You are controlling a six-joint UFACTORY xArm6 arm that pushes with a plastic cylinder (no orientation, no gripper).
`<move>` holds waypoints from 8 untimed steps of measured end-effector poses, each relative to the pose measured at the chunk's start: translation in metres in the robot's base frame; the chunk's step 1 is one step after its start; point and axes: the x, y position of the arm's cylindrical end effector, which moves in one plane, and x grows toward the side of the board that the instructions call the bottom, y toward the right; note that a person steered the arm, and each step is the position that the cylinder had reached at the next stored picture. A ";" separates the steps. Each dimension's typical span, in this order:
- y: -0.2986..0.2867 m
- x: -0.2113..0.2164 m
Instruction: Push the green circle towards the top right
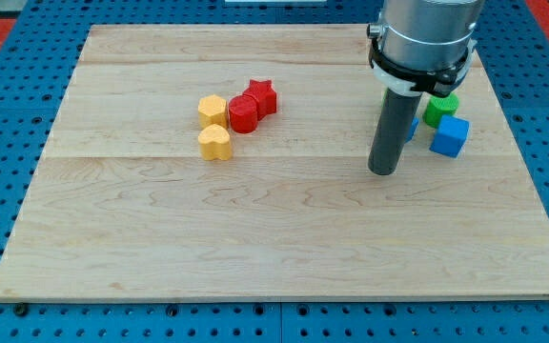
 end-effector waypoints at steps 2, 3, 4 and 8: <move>-0.017 0.004; -0.090 0.001; -0.070 0.011; -0.034 0.052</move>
